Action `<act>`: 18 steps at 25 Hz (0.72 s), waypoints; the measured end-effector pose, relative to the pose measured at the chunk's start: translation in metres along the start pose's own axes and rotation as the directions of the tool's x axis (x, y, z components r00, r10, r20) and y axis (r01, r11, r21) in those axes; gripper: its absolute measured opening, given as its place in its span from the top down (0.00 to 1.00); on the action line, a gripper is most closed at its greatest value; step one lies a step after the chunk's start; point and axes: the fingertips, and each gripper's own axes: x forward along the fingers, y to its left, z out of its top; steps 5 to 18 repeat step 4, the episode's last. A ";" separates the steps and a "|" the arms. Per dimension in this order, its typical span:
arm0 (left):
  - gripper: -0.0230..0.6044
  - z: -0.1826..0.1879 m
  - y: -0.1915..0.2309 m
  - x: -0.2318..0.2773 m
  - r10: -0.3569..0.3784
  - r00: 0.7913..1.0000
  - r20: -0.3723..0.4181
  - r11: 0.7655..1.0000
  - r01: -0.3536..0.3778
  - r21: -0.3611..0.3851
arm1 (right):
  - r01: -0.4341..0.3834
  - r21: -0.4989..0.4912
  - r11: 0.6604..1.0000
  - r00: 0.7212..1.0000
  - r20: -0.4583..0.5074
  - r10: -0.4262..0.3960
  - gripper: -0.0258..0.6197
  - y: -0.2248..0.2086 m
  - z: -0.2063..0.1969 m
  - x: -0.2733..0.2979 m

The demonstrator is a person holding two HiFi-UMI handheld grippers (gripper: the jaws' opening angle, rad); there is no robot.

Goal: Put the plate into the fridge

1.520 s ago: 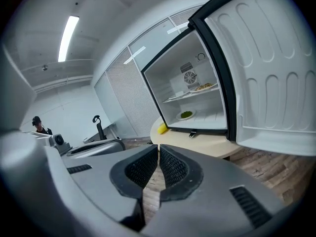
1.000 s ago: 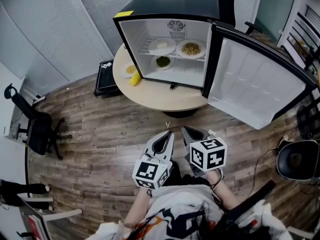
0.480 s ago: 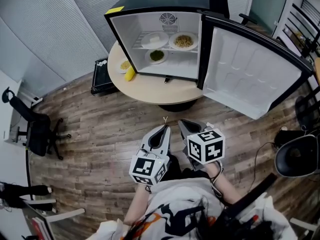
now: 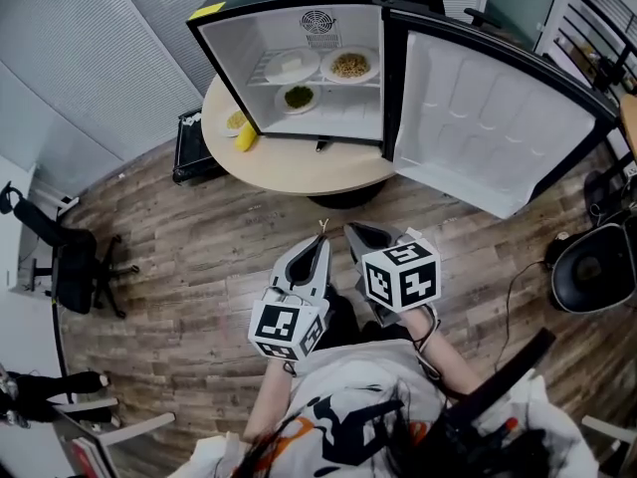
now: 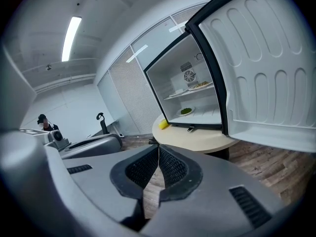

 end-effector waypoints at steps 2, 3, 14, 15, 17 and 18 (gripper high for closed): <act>0.94 0.001 0.001 0.001 0.002 1.000 -0.002 1.000 -0.002 0.002 | -0.003 0.002 1.000 1.000 -0.003 0.003 0.93 0.000 0.000 0.002; 0.94 0.001 0.003 0.001 0.004 1.000 -0.003 1.000 -0.004 0.003 | -0.005 0.003 1.000 1.000 -0.005 0.005 0.93 0.000 0.000 0.003; 0.94 0.001 0.004 0.002 0.005 1.000 -0.003 1.000 -0.005 0.005 | -0.007 0.003 1.000 1.000 -0.006 0.007 0.93 0.000 0.000 0.005; 0.94 0.001 0.004 0.002 0.005 1.000 -0.003 1.000 -0.005 0.005 | -0.007 0.003 1.000 1.000 -0.006 0.007 0.93 0.000 0.000 0.005; 0.94 0.001 0.004 0.002 0.005 1.000 -0.003 1.000 -0.005 0.005 | -0.007 0.003 1.000 1.000 -0.006 0.007 0.93 0.000 0.000 0.005; 0.94 0.001 0.004 0.002 0.005 1.000 -0.003 1.000 -0.005 0.005 | -0.007 0.003 1.000 1.000 -0.006 0.007 0.93 0.000 0.000 0.005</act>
